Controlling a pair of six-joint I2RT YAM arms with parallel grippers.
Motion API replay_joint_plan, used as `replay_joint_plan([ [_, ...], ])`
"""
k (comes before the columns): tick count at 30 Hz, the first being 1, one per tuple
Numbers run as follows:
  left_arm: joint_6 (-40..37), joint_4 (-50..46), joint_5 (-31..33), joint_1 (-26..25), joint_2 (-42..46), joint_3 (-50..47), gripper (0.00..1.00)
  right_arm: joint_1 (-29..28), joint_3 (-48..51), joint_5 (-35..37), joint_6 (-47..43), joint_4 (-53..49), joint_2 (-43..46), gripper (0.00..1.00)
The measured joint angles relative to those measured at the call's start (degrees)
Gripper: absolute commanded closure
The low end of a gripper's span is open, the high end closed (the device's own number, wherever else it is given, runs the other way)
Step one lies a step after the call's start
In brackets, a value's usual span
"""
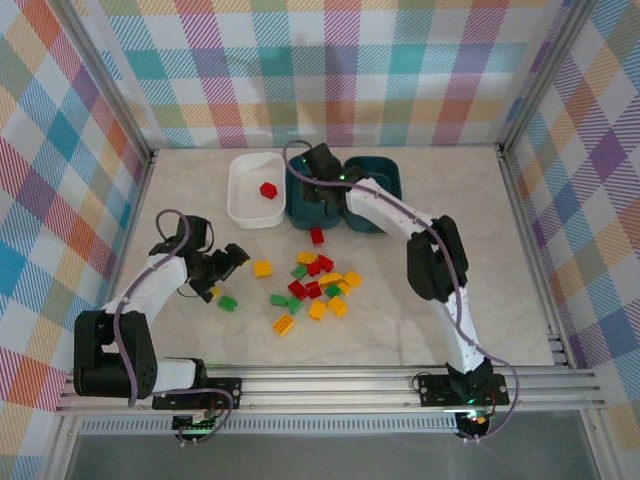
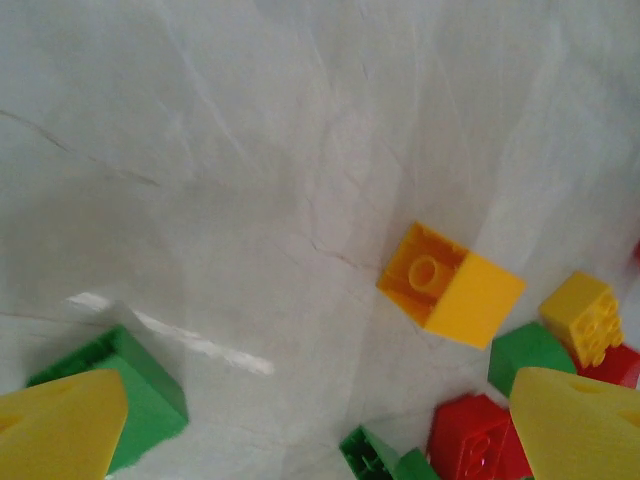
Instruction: Sort the legos into containers by color
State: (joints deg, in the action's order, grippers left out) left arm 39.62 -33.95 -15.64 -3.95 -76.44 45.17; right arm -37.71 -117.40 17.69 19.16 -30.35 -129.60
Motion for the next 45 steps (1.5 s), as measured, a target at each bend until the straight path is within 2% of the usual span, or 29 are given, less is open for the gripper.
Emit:
replay_joint_plan([
  [6, 0.00, -0.37, -0.37, -4.00, -1.95, 2.62, 0.02, 2.29, -17.62, -3.56, -1.49, -5.79, -14.32, 0.57],
  [9, 0.00, -0.35, -0.33, -4.72, -2.32, 3.61, 0.01, 2.36, -20.20, -5.20, -1.81, -7.41, -17.05, 0.42],
  [16, -0.48, -0.79, 0.39, -7.69, -3.87, 6.43, 0.01, 2.45, -22.16, -6.95, -2.16, -8.44, -16.65, 0.33],
  [21, 0.57, -0.72, 0.79, -8.63, -4.20, 6.75, 0.01, 2.38, -10.91, -7.98, -2.23, -4.83, -7.69, 0.32],
  [28, 12.85, 1.86, 0.81, -10.54, -5.09, 4.48, 0.01, 1.68, 19.76, -7.69, -1.86, 6.19, 15.89, 0.32],
  [34, 15.50, 0.48, 6.43, -12.07, -4.68, 6.60, 0.00, -0.17, 37.70, -7.67, 1.44, 10.56, 26.69, 0.29],
  [41, 13.88, -1.01, 10.84, -10.25, -4.37, 8.07, 0.00, -9.49, 42.84, -8.04, 5.88, 10.47, 27.80, 0.21],
  [45, 13.11, -1.75, 10.34, -2.47, -3.41, 6.97, 0.00, -13.92, 38.71, -8.63, 8.66, 9.03, 25.24, 0.17],
])
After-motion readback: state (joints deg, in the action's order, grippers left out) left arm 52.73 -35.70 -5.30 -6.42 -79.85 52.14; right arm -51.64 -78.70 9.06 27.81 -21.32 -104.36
